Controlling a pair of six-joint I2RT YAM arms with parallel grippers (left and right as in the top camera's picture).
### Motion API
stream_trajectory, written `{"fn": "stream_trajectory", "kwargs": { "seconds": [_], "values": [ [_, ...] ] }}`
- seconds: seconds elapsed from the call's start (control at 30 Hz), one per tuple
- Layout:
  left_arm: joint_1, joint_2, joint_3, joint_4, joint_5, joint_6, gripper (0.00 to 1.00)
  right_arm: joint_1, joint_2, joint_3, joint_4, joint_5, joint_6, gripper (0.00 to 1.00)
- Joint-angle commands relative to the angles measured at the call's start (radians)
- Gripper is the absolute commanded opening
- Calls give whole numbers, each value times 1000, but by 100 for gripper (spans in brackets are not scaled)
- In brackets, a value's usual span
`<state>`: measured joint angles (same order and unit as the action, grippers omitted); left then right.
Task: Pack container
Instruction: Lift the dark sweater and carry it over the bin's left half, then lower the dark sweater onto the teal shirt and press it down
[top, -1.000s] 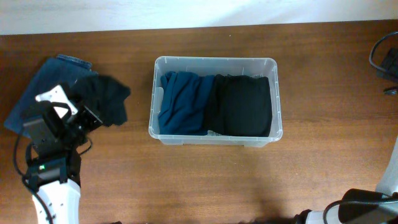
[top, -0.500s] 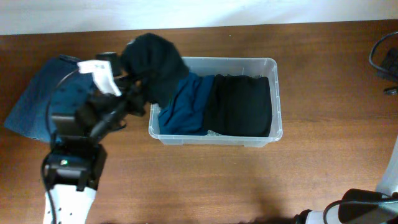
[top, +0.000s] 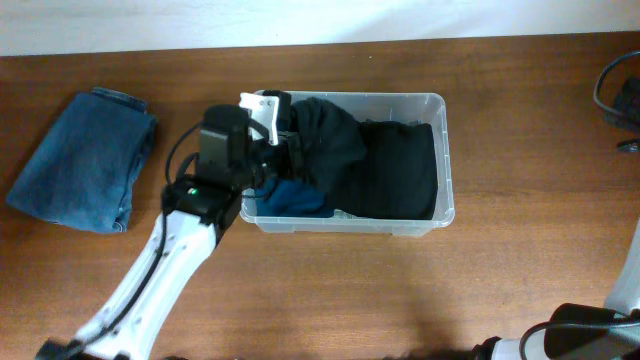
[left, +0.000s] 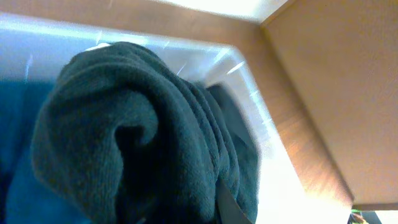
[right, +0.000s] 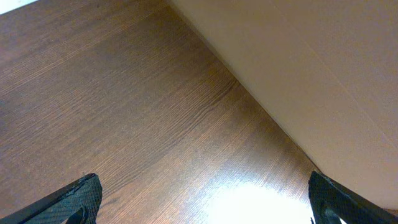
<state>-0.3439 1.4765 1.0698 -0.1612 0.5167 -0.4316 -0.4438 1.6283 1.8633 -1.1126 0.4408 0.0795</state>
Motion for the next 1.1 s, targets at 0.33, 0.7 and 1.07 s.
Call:
{"fn": "stream_trajectory", "kwargs": {
  "seconds": [0.33, 0.7, 1.07],
  "values": [
    [0, 117, 16, -209, -314, 67, 1, -2, 1, 5, 1, 12, 15, 99],
    [0, 116, 16, -296, -420, 67, 49, -2, 1, 5, 1, 12, 15, 98],
    [0, -18, 63, -297, -436, 89, 75, -2, 1, 5, 1, 12, 15, 98]
  ]
}}
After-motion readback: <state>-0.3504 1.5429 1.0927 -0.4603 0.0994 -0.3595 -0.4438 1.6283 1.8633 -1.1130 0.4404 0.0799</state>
